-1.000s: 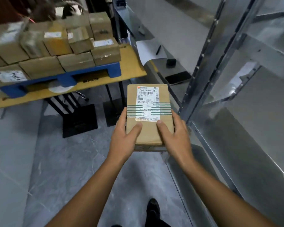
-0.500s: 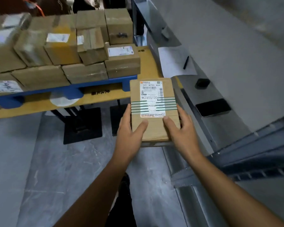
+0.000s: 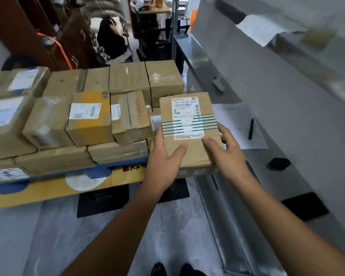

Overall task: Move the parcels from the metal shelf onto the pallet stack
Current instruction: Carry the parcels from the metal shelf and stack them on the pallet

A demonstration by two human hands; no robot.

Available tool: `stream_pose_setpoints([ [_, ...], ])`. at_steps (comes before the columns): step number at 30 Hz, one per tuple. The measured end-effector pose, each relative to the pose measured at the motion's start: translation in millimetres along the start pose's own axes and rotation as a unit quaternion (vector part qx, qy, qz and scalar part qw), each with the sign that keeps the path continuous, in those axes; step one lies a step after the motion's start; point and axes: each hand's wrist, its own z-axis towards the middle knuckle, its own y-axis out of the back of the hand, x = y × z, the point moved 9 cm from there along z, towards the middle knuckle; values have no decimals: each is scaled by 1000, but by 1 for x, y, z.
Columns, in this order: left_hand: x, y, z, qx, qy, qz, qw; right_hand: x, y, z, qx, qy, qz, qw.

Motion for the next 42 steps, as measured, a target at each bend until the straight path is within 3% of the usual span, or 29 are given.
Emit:
stream_pose_setpoints([
  [15, -2, 22, 115, -134, 24, 254, 958, -15, -60, 138, 77, -58, 48, 994],
  [31, -4, 33, 134, -135, 41, 237, 961, -14, -78, 156, 149, -95, 28, 984],
  [35, -12, 55, 124, -153, 10, 216, 964, 6, -70, 153, 125, -60, -37, 990],
  [38, -14, 83, 112, -177, 6, 199, 964, 43, -63, 154, 67, 41, -111, 991],
  [42, -10, 134, 102, -211, -1, 170, 963, 96, -104, 141, 71, 145, -137, 977],
])
